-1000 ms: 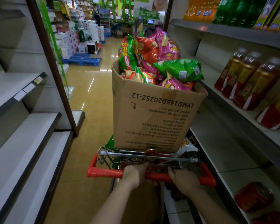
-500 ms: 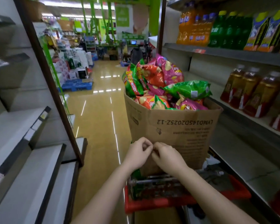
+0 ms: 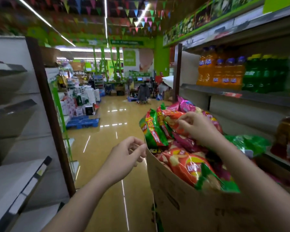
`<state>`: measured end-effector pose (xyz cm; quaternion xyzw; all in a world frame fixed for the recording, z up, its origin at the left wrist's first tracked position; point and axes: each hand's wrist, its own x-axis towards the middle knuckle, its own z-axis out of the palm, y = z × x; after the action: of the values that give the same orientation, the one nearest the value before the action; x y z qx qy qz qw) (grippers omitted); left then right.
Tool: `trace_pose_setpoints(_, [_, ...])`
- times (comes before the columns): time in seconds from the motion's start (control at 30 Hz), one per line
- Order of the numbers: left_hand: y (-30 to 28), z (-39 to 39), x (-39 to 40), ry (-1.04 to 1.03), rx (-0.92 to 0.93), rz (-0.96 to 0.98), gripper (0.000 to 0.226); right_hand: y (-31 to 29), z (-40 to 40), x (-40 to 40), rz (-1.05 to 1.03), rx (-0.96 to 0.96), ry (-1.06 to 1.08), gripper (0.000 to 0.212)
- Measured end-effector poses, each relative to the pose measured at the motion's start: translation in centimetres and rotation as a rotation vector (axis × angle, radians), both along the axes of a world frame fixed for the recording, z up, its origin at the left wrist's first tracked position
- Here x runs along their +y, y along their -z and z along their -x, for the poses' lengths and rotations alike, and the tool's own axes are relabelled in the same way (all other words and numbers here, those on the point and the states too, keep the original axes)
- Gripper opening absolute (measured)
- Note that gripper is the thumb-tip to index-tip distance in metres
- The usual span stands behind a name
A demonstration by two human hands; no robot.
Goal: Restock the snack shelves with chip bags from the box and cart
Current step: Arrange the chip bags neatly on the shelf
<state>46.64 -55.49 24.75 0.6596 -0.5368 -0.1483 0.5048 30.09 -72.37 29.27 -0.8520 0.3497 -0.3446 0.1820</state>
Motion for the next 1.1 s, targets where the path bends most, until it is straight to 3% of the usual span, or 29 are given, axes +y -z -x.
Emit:
trace_pose_setpoints(0.1, [0.0, -3.4, -1.1, -0.002, 0.022, -0.007, 0.013, -0.9, -2.7, -4.7, 0.066, 0.124, 0.176, 0.023])
trace_pose_setpoints(0.23, [0.8, -7.5, -3.2, 0.039, 0.062, -0.026, 0.012, -0.6, -7.7, -9.5, 0.235, 0.424, 0.365, 0.073])
trace_pose_setpoints(0.3, [1.0, -9.6, -4.4, 0.067, 0.074, -0.031, 0.012, 0.1, -9.7, -11.7, 0.194, 0.619, 0.414, 0.089])
trace_pose_setpoints(0.33, [1.0, -10.4, -4.9, 0.082, 0.085, -0.034, 0.013, 0.4, -10.2, -12.3, 0.158, 0.682, 0.419, 0.089])
trace_pose_setpoints(0.4, [1.2, -12.5, -5.7, 0.13, 0.078, -0.031, 0.013, 1.0, -11.1, -13.3, 0.157, 0.717, 0.453, 0.067])
trace_pose_setpoints(0.47, [1.1, -14.0, -6.3, 0.163, 0.071, -0.039, 0.013, 0.8, -11.3, -13.5, 0.194, 0.694, 0.481, 0.045])
trace_pose_setpoints(0.57, [0.8, -16.3, -7.4, 0.204, 0.085, -0.052, 0.013, -1.4, -10.4, -12.3, 0.132, 0.623, 0.528, 0.036])
trace_pose_setpoints(0.7, [-0.6, -17.5, -9.1, 0.266, 0.077, -0.016, 0.009, -5.6, -8.3, -9.4, 0.076, 0.398, 0.548, 0.022])
trace_pose_setpoints(0.8, [-2.1, -17.4, -10.9, 0.322, 0.081, 0.001, 0.006, -9.0, -8.2, -6.0, -0.055, 0.162, 0.422, 0.018])
trace_pose_setpoints(0.97, [-4.0, -17.3, -14.6, 0.393, 0.154, -0.057, 0.093, -13.1, -11.4, -3.1, -0.158, -0.139, 0.071, 0.013])
trace_pose_setpoints(1.03, [-4.4, -17.8, -15.4, 0.438, 0.291, -0.031, 0.11, -13.5, -13.6, -3.6, -0.253, -0.223, -0.052, 0.01])
trace_pose_setpoints(1.1, [-4.8, -18.9, -15.4, 0.417, 0.43, 0.006, 0.108, -12.9, -15.7, -5.0, -0.29, -0.289, -0.099, 0.012])
